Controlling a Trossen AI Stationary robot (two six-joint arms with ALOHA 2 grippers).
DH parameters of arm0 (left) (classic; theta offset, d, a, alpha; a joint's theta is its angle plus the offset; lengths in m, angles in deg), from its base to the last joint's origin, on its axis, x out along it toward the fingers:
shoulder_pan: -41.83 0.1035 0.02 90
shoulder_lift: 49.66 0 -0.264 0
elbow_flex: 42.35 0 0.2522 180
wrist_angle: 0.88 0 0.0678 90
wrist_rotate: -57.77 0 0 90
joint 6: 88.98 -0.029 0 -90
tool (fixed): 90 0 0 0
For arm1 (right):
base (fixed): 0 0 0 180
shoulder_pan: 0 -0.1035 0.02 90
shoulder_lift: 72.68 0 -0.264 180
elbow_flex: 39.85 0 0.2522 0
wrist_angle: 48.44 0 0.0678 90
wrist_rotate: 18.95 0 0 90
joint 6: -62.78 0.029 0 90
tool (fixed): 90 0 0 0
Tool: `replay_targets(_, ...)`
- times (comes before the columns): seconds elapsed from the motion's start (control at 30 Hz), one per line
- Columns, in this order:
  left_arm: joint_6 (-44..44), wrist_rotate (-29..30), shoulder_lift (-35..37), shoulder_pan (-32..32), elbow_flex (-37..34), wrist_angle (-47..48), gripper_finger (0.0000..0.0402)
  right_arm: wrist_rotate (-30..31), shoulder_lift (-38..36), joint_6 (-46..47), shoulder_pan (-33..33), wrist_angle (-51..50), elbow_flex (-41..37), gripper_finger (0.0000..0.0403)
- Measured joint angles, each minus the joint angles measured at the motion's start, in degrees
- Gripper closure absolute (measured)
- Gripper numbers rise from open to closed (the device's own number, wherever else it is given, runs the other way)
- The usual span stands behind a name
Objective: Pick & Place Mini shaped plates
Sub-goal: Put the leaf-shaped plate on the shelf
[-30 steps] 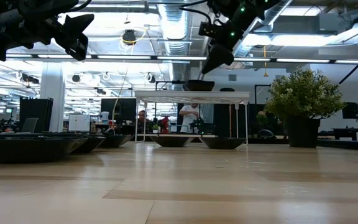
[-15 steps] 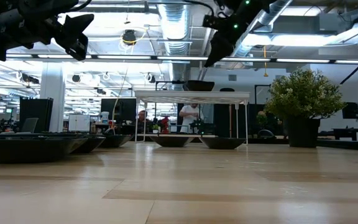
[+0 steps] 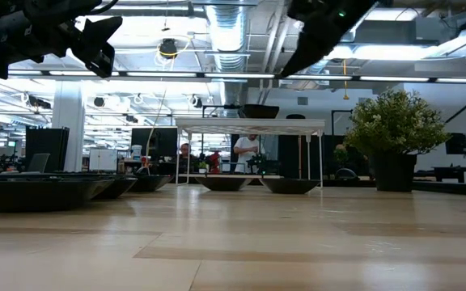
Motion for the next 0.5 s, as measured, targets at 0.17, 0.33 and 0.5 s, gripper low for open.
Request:
replay_targets(0.17, 0.0, 0.0, 0.0, 0.0, 0.0, -0.4, 0.0238, 6.7, -4.0, 3.3, -8.3, 17.0, -13.7, 0.0287)
replay_targets(0.33, 0.0, 0.0, 0.0, 0.0, 0.0, -0.5, 0.0238, 15.3, -1.5, 3.2, -15.5, 40.6, -25.2, 0.0288)
replay_targets(0.5, 0.0, 0.0, 0.0, 0.0, 0.0, -0.7, 0.0238, 15.7, 4.8, 2.5, -18.7, 53.8, -28.0, 0.0288)
